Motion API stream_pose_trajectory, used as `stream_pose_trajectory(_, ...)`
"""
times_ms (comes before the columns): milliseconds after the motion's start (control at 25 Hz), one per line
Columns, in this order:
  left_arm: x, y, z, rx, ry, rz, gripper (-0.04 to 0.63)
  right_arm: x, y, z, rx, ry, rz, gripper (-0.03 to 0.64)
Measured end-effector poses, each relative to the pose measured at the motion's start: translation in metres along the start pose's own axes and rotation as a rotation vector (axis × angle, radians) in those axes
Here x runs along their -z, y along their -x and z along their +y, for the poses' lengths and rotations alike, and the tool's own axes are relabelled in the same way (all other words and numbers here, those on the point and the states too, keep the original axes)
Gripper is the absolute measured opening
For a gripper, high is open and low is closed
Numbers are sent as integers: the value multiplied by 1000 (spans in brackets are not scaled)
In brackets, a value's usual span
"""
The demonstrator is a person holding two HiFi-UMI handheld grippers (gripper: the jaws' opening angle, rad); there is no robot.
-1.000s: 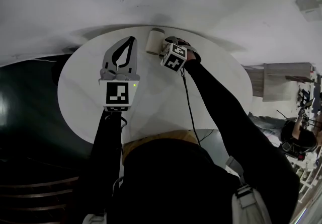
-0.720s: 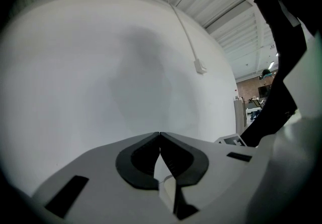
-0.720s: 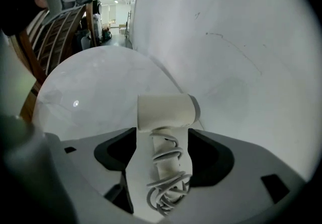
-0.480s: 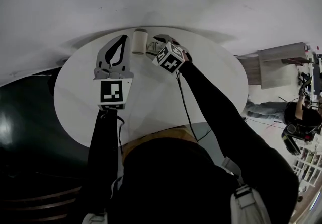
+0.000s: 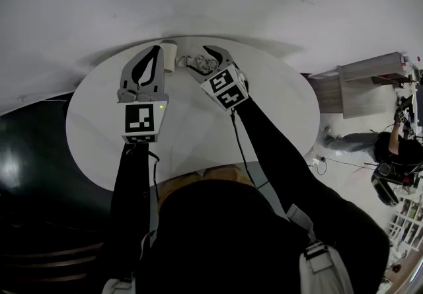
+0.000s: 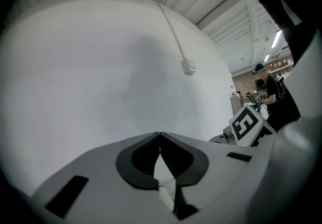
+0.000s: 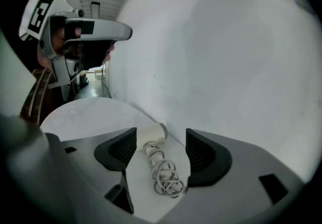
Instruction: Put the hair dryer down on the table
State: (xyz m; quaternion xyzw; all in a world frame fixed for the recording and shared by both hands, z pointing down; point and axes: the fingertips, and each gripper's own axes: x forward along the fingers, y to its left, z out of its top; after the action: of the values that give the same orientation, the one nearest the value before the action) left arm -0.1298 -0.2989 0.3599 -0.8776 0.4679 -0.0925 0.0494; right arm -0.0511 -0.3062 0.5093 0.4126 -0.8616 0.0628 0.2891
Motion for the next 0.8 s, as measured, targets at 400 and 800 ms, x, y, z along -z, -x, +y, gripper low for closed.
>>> stream_pose_trajectory(400, -35, -9, -60, -58, 7, 13, 17, -34, 93, -34, 54, -81, -228, 316)
stream_pose_trajectory(800, -47, -3, -104, -133, -22, 34, 17, -29, 166, -75, 137, -101, -385, 241)
